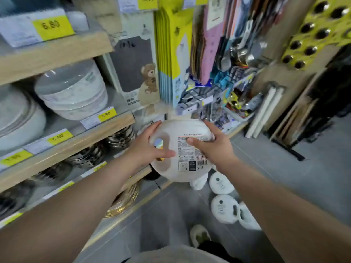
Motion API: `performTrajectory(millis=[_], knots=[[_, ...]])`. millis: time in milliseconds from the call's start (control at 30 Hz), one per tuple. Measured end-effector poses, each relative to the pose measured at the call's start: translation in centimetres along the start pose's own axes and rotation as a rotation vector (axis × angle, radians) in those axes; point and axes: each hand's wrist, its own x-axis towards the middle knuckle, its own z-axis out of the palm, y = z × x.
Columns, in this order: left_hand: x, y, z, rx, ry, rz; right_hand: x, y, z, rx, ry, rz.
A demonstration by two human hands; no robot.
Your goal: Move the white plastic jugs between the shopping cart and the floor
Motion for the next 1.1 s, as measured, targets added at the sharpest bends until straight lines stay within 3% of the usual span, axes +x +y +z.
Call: performTrajectory(millis=[233,500,833,1100], knots=[[-5.2,-0.6,-3.5,-0.221,0.402,-0.096,4.3,-4.4,5.4,-0.041,-0.435,-0.078],[-17.1,-3.3,-3.2,-0.327,0.871,-0.223,-0.6,-5.4,12.9,-0.176,-0.856,-0.229],[-39.6,-8.6,-3.7,-0.437,1.304,-0.31,-19.9,-3.7,26.0,-0.266,-1.26,-0.327],[-59.4,-12.5,-6.0,-0.265,1.513,-0.464,-39.3,-2.0,34.8,-0.232,-1.498,-0.375]])
